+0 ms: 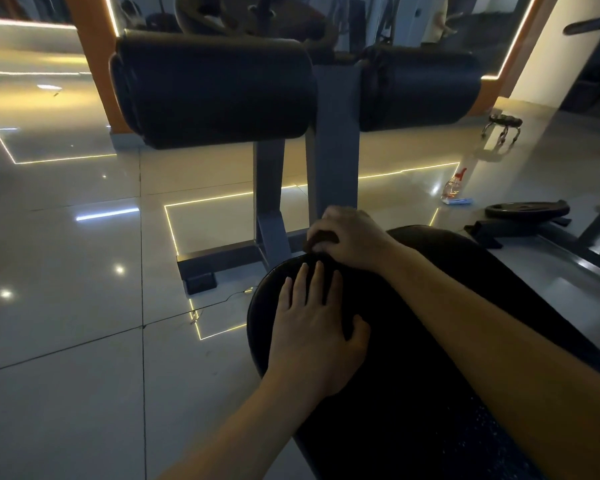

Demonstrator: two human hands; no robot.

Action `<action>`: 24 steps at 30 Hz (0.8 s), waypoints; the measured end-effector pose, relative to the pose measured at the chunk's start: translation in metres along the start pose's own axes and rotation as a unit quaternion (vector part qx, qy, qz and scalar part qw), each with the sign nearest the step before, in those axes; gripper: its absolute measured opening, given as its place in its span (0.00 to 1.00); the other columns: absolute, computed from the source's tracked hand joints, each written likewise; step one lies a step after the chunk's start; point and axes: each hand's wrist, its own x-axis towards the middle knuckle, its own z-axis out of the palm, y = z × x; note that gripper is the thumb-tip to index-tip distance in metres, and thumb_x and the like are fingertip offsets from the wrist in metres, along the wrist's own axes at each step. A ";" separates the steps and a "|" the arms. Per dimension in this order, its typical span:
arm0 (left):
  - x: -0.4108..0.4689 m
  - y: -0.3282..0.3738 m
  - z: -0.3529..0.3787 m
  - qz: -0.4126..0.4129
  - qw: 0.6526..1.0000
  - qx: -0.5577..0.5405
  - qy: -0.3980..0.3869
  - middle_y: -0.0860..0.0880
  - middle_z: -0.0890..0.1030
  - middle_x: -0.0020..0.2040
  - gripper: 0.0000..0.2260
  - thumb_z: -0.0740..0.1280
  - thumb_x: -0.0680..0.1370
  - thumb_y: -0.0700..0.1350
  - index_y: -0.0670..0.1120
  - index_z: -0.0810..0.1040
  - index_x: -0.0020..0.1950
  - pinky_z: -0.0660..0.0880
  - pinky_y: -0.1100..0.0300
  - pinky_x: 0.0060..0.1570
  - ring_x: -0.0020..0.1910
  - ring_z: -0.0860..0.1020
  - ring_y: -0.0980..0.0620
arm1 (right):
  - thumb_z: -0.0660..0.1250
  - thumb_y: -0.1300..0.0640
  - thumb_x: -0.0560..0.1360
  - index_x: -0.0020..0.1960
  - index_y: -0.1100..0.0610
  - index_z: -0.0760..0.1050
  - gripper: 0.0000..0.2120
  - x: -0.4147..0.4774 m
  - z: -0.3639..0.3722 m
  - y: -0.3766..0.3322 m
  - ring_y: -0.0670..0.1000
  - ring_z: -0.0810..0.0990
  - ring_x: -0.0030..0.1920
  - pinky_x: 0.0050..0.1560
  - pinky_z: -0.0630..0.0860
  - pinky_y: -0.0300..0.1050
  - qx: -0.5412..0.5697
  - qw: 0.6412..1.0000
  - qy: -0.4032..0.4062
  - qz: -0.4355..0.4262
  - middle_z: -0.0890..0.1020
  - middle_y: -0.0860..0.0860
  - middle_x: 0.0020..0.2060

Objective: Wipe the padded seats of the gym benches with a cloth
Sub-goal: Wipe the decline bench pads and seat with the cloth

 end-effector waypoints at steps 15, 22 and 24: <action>-0.003 0.000 -0.004 -0.013 1.000 0.011 -0.010 0.52 0.40 0.81 0.38 0.34 0.72 0.66 0.54 0.42 0.80 0.36 0.52 0.77 0.78 0.35 0.54 | 0.61 0.48 0.81 0.68 0.46 0.72 0.16 -0.057 -0.015 0.073 0.55 0.69 0.66 0.66 0.66 0.55 -0.058 0.974 0.037 0.218 0.73 0.52 0.64; 0.001 0.006 -0.004 -0.019 0.999 0.038 0.002 0.51 0.42 0.81 0.40 0.32 0.70 0.65 0.54 0.43 0.81 0.36 0.52 0.77 0.78 0.37 0.53 | 0.62 0.48 0.81 0.64 0.47 0.75 0.13 -0.037 0.018 0.010 0.56 0.71 0.62 0.62 0.67 0.52 0.021 0.977 0.118 0.174 0.74 0.50 0.61; 0.001 0.007 -0.003 -0.017 0.999 0.032 -0.001 0.51 0.42 0.81 0.39 0.33 0.70 0.66 0.54 0.43 0.81 0.37 0.52 0.77 0.78 0.37 0.53 | 0.60 0.47 0.81 0.64 0.46 0.74 0.13 -0.038 0.018 0.013 0.55 0.71 0.63 0.62 0.65 0.52 0.002 0.972 0.128 0.196 0.74 0.50 0.61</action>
